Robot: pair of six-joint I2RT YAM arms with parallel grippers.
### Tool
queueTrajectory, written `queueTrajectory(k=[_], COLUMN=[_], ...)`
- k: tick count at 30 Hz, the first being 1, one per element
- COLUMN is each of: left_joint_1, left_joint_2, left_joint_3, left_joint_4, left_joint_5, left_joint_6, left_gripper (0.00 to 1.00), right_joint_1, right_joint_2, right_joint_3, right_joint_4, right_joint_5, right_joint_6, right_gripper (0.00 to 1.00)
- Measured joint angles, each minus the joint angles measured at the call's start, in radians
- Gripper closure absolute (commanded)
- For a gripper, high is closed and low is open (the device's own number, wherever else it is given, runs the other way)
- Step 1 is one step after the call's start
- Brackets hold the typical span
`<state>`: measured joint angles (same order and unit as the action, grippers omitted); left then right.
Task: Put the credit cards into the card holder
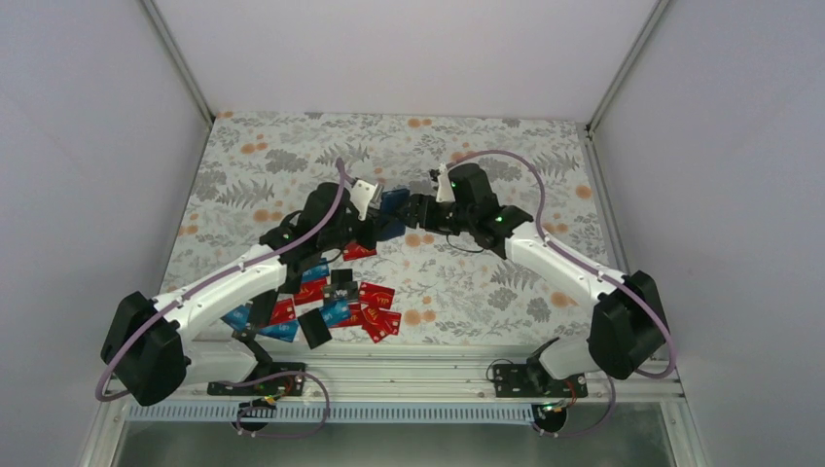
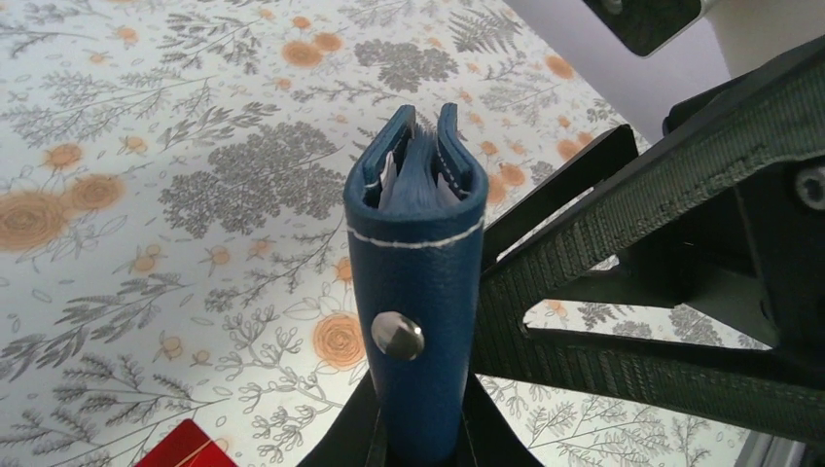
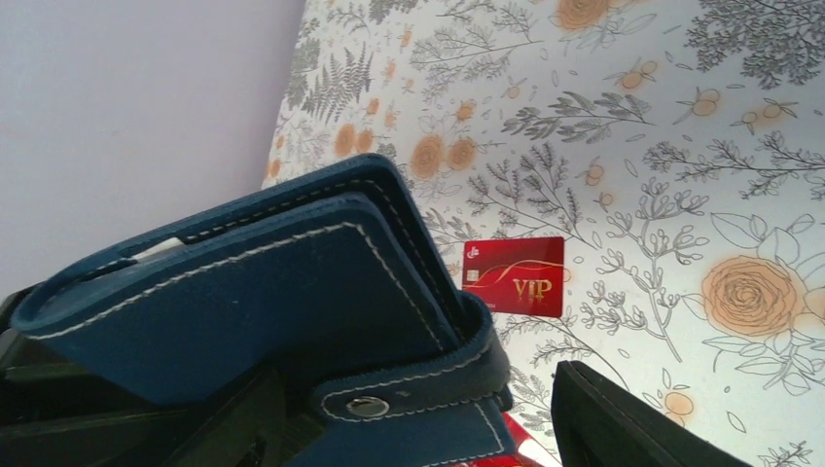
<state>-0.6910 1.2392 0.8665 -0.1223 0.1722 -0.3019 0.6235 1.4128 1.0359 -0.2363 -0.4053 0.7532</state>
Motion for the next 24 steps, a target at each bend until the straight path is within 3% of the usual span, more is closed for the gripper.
queueTrajectory(k=[4, 24], left_joint_1=[-0.002, -0.014], left_joint_2=[0.0, 0.045], left_joint_3=[0.0, 0.001], left_joint_4=[-0.017, -0.098], left_joint_5=[-0.024, -0.09], left_joint_6=[0.003, 0.006], left_gripper=[0.98, 0.98], right_joint_1=[0.007, 0.032], right_joint_2=[0.021, 0.109], right_joint_3=[0.0, -0.01], right_joint_4=[-0.004, -0.01], right_joint_5=[0.034, 0.105], right_joint_6=[-0.003, -0.041], right_gripper=[0.34, 0.33])
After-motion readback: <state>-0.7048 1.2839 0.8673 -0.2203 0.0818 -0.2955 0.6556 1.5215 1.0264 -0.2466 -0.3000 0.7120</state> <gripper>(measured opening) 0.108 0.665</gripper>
